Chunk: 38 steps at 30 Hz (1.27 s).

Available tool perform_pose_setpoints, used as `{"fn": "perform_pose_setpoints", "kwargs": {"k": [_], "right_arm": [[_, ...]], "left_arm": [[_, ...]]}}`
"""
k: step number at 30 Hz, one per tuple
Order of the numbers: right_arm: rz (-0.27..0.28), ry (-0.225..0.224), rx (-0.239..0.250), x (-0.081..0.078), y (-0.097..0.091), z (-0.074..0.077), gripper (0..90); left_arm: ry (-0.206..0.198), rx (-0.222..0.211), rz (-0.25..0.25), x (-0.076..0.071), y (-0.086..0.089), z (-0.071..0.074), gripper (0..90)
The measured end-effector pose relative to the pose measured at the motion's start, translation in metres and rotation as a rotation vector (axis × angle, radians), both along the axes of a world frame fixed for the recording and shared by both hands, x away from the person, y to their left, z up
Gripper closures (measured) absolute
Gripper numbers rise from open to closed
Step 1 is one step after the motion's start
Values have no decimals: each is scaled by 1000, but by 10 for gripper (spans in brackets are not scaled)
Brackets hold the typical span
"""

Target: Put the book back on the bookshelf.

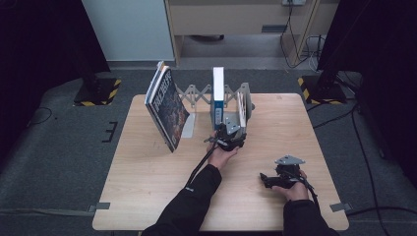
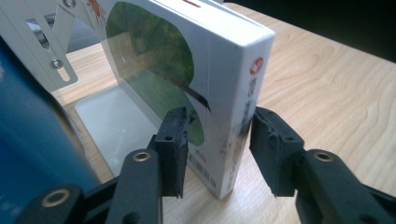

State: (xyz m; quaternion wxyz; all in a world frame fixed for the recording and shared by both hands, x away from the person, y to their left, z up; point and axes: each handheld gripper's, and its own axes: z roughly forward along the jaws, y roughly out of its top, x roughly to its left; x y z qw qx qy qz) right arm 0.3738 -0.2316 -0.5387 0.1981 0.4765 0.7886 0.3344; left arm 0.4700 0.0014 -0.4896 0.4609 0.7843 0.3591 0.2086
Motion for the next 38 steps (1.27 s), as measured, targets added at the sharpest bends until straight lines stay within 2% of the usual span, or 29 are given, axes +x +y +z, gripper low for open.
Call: {"fn": "perform_pose_setpoints", "kwargs": {"k": [3, 10, 14, 17, 31, 33, 36, 38], "right_arm": [[0, 0, 0, 0, 0, 0, 59], [1, -2, -2, 0, 0, 0, 59], [0, 0, 0, 0, 0, 0, 59], [0, 0, 0, 0, 0, 0, 59], [-7, 0, -1, -1, 1, 0, 56], [-7, 1, -1, -1, 1, 0, 56], [-7, 1, 0, -1, 1, 0, 56], [-7, 1, 0, -1, 1, 0, 56]], "left_arm": [[-6, 8, -16, -6, 8, 3, 527], [9, 18, -62, -25, 31, 13, 463], [36, 36, -78, -37, 49, 15, 406], [70, 28, -81, -46, 64, 13, 375], [195, 39, -39, -79, 137, -7, 255], [196, 37, -23, -82, 148, -8, 245], [217, 17, 0, -85, 164, -11, 229], [221, 22, 10, -87, 173, -14, 217]]}}
